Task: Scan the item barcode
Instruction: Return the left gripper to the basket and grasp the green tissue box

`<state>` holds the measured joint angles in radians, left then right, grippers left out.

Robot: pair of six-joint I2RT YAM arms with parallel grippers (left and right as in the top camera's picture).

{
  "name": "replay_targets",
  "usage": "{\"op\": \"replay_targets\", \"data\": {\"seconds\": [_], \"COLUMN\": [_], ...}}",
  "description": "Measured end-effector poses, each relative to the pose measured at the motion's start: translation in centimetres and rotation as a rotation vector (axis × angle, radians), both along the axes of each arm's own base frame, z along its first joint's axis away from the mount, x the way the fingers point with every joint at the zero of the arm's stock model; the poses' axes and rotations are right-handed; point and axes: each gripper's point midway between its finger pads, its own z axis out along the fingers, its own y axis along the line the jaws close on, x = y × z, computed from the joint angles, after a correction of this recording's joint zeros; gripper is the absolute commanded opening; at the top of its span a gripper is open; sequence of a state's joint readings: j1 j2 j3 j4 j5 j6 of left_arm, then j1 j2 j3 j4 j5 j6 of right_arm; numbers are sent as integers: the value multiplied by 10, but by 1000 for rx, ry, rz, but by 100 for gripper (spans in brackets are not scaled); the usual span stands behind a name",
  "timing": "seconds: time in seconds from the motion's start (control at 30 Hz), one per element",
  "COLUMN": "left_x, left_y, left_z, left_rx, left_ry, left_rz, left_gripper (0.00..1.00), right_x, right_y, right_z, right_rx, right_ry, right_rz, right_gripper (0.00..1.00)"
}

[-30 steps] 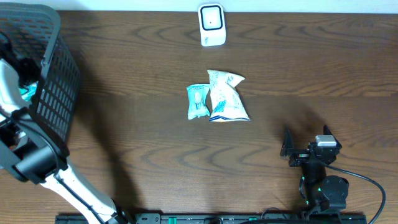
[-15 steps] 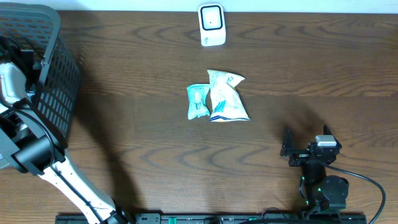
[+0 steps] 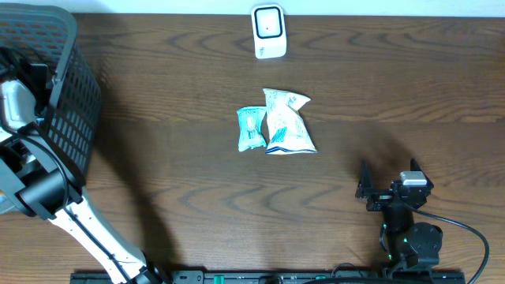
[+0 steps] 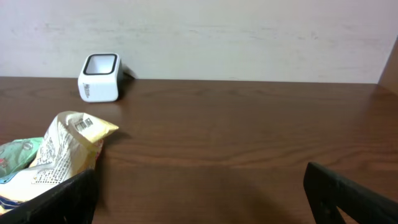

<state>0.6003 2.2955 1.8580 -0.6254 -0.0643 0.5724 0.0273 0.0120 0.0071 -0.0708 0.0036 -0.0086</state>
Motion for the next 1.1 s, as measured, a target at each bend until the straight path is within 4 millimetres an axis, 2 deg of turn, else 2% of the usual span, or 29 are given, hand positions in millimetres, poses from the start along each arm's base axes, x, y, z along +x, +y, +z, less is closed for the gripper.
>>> {"op": "replay_targets", "data": {"seconds": [0.03, 0.07, 0.1, 0.13, 0.3, 0.47, 0.6, 0.7, 0.83, 0.93, 1.03, 1.1], "left_x": [-1, -2, -3, -5, -10, -13, -10, -2, 9, 0, -14, -23], "left_y": [-1, -2, -3, -4, -10, -13, -27, -40, -54, -68, -82, -90], "left_z": [0, -1, -1, -1, 3, 8, 25, 62, 155, 226, 277, 301], "left_rx": [-5, -10, -15, -23, -53, -91, -166, -218, -242, -259, -284, -311], "left_ry": [4, 8, 12, 17, 28, -5, -76, -182, -431, -599, -720, -783], "left_rz": [0, 3, 7, 14, 47, 151, 194, 181, 187, 227, 269, 306], "left_gripper": [42, 35, 24, 8, 7, 7, 7, 7, 7, 7, 7, 7], "right_x": [0, 0, 0, 0, 0, 0, 0, 0, 0, 0, 0, 0], "right_y": [0, 0, 0, 0, 0, 0, 0, 0, 0, 0, 0, 0], "right_z": [0, 0, 0, 0, 0, 0, 0, 0, 0, 0, 0, 0], "right_rx": [0, 0, 0, 0, 0, 0, 0, 0, 0, 0, 0, 0], "right_ry": [0, 0, 0, 0, 0, 0, 0, 0, 0, 0, 0, 0], "right_rz": [0, 0, 0, 0, 0, 0, 0, 0, 0, 0, 0, 0], "right_gripper": [99, 99, 99, 99, 99, 99, 99, 99, 99, 99, 99, 99]}}
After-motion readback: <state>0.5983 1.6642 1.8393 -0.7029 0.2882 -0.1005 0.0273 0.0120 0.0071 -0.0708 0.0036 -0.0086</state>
